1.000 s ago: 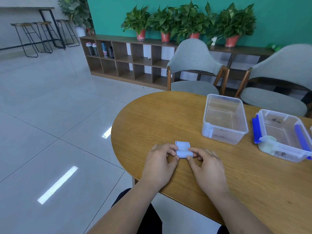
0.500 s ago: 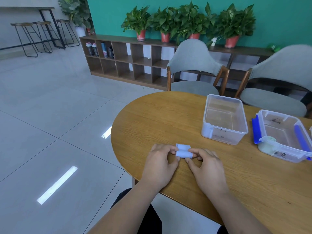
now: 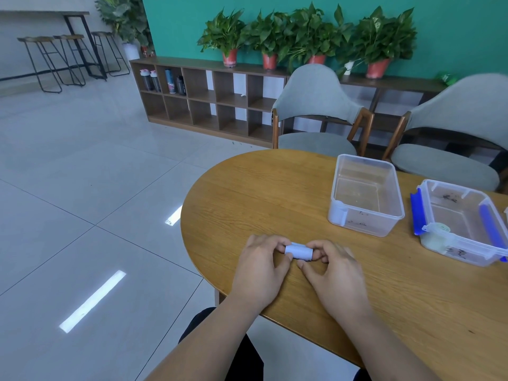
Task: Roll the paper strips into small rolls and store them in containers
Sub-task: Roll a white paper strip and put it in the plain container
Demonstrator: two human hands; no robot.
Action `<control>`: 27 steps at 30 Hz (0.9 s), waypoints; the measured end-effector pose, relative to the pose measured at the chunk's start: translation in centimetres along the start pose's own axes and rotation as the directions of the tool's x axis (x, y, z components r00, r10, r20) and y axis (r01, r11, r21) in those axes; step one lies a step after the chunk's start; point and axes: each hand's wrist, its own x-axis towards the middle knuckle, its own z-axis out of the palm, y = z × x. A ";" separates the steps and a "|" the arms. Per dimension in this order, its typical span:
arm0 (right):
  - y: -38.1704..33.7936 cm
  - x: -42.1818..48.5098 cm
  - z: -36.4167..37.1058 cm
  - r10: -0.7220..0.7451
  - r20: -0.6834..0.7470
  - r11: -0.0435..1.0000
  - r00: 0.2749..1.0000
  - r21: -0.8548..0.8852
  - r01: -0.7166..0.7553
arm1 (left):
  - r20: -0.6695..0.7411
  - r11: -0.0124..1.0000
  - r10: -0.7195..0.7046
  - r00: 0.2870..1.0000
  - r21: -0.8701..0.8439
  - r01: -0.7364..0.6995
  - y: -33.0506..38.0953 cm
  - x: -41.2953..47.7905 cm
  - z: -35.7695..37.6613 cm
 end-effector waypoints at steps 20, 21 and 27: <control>-1.5 -0.8 -1.1 -0.069 -0.066 0.991 0.995 0.111 0.076 | 0.057 0.987 0.117 0.992 0.102 -0.122 0.1 -0.1 0.2; -1.7 -0.8 -1.1 -0.091 -0.080 0.992 0.993 0.078 0.097 | 0.063 0.986 0.118 0.991 0.110 -0.124 0.1 -0.1 0.2; -1.5 -1.0 -0.6 -0.244 -0.110 0.964 0.963 -0.137 0.229 | 0.020 0.994 0.095 0.995 -0.065 -0.093 0.6 -0.5 -0.5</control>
